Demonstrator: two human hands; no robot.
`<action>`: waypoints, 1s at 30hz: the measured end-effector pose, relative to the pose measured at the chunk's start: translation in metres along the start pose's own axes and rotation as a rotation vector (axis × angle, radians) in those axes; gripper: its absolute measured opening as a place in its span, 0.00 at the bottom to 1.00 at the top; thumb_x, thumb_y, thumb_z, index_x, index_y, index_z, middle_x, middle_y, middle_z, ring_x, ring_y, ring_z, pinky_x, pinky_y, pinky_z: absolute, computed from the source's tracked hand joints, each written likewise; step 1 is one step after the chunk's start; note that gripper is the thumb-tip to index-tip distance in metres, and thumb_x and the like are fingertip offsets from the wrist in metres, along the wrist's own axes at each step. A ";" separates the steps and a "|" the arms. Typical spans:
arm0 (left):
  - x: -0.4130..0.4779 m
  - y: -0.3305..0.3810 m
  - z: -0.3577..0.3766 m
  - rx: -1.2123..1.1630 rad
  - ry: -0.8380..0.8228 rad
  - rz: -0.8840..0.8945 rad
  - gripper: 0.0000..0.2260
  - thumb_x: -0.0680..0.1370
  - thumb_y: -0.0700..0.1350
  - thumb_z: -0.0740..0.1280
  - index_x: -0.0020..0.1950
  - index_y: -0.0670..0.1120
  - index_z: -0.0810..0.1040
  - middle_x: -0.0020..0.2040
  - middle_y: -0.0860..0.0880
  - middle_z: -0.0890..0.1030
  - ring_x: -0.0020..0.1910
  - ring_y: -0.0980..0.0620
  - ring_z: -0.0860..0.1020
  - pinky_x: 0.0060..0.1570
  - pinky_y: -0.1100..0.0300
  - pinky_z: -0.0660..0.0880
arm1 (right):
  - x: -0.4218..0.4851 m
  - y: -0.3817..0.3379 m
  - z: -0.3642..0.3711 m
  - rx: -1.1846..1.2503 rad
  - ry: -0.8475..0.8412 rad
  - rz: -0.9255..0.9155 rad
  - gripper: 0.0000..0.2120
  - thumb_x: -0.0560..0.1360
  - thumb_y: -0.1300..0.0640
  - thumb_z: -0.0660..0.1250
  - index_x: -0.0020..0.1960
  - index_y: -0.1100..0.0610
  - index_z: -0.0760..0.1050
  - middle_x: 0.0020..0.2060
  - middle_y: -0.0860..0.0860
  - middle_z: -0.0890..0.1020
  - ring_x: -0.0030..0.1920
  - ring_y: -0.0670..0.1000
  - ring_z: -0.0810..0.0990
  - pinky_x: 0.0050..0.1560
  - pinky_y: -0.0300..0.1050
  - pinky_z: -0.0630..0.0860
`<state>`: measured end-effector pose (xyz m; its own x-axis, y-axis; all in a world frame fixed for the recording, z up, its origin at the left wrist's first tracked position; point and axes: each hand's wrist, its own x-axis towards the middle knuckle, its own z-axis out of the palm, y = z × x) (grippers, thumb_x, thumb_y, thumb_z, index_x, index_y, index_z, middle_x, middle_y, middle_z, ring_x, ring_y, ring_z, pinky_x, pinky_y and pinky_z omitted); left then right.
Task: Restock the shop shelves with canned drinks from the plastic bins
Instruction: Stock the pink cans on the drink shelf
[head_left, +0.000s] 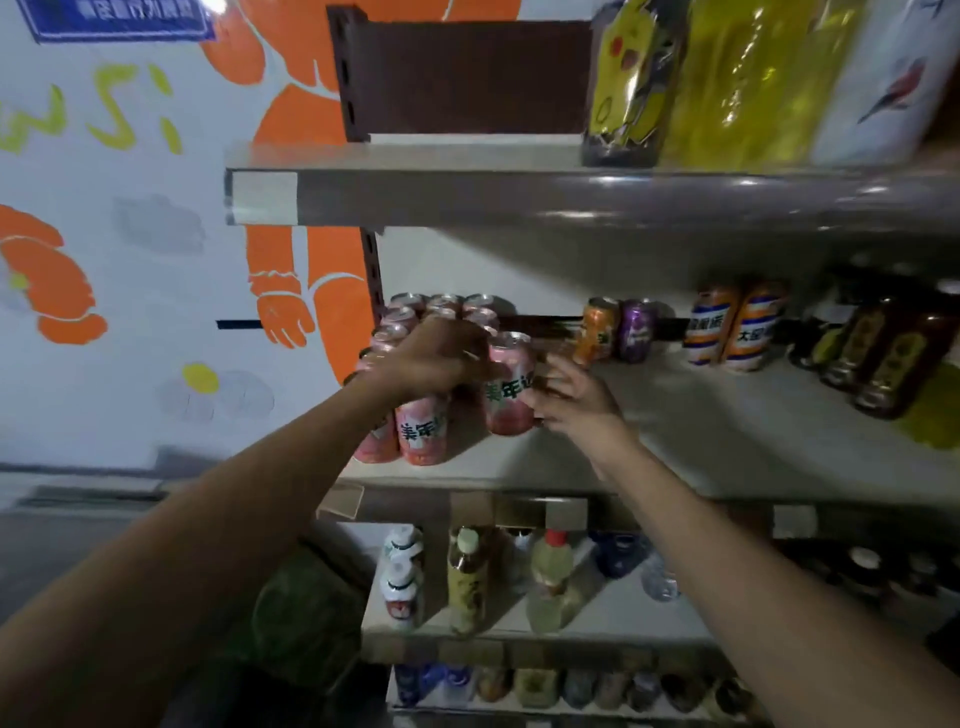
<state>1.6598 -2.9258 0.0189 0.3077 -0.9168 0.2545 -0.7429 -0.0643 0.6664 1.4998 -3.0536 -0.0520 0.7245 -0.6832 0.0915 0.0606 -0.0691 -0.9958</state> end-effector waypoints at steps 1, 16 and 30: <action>0.002 -0.010 0.000 0.043 -0.016 -0.023 0.13 0.74 0.51 0.76 0.53 0.46 0.81 0.45 0.47 0.84 0.45 0.52 0.82 0.51 0.49 0.80 | 0.005 0.009 0.005 0.002 0.011 0.012 0.37 0.72 0.59 0.77 0.77 0.52 0.66 0.69 0.57 0.75 0.66 0.57 0.78 0.61 0.51 0.78; 0.054 -0.072 0.001 0.717 0.042 -0.045 0.27 0.70 0.59 0.75 0.69 0.56 0.77 0.74 0.46 0.68 0.78 0.39 0.58 0.74 0.39 0.54 | 0.061 0.069 0.038 -0.153 0.153 -0.130 0.27 0.76 0.65 0.72 0.73 0.53 0.71 0.65 0.52 0.80 0.67 0.49 0.77 0.68 0.54 0.75; 0.049 -0.067 -0.004 0.751 -0.019 -0.073 0.27 0.69 0.65 0.68 0.64 0.54 0.80 0.73 0.45 0.68 0.75 0.41 0.60 0.72 0.42 0.54 | 0.062 0.070 0.043 -0.168 0.102 -0.206 0.24 0.74 0.62 0.73 0.66 0.44 0.76 0.57 0.47 0.84 0.58 0.46 0.82 0.63 0.54 0.79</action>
<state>1.7266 -2.9648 -0.0104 0.3663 -0.9061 0.2116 -0.9287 -0.3701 0.0227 1.5785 -3.0700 -0.1167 0.6357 -0.7112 0.3001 0.0786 -0.3271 -0.9417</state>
